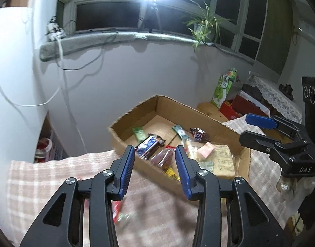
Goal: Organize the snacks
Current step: 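Withdraw both open tools from the box toward the last loose snacks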
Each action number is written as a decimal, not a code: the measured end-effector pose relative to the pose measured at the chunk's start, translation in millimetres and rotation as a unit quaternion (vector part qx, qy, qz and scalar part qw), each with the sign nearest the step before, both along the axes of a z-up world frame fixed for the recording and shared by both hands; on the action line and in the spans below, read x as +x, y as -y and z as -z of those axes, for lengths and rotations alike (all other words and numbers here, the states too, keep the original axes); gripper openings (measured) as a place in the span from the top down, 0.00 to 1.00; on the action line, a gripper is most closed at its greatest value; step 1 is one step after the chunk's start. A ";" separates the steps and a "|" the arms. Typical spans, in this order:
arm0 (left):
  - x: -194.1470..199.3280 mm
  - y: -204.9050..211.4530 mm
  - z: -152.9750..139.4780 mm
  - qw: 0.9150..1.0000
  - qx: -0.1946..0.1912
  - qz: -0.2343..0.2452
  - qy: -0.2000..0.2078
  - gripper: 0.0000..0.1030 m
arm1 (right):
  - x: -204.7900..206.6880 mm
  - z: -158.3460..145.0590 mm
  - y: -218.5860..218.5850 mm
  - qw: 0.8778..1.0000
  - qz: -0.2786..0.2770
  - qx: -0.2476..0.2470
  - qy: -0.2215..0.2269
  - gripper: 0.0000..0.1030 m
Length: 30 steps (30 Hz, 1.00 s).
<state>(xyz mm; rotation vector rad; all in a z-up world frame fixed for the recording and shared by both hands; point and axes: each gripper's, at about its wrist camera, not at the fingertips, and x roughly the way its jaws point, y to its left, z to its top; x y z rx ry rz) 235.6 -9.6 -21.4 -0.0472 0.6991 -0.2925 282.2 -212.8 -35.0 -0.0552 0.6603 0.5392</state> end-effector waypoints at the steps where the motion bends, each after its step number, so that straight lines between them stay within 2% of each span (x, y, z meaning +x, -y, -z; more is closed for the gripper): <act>1: -5.3 -5.3 -1.9 1.000 -0.002 -0.004 0.002 0.57 | -4.2 -1.3 -0.6 1.000 -0.002 0.002 0.001 0.19; 2: -11.6 -11.7 -4.1 1.000 -0.004 -0.010 0.004 0.57 | -8.4 -2.9 -1.6 1.000 -0.003 0.004 0.003 0.16; 8: -48.6 -54.4 -13.5 0.998 -0.016 -0.052 0.014 0.56 | -34.9 -11.0 -12.2 1.000 -0.020 0.017 0.007 0.16; 13: -71.2 -84.8 -7.1 0.996 -0.023 -0.088 0.010 0.56 | -56.9 -9.1 -31.7 0.998 -0.048 0.029 0.002 0.16; 23: -92.4 -120.8 17.9 0.993 -0.039 -0.115 -0.012 0.56 | -83.6 24.6 -90.0 0.993 -0.104 0.028 -0.040 0.16; 30: -80.8 -127.0 32.0 0.992 -0.058 -0.108 -0.032 0.54 | -85.2 57.8 -129.1 0.990 -0.123 0.014 -0.074 0.16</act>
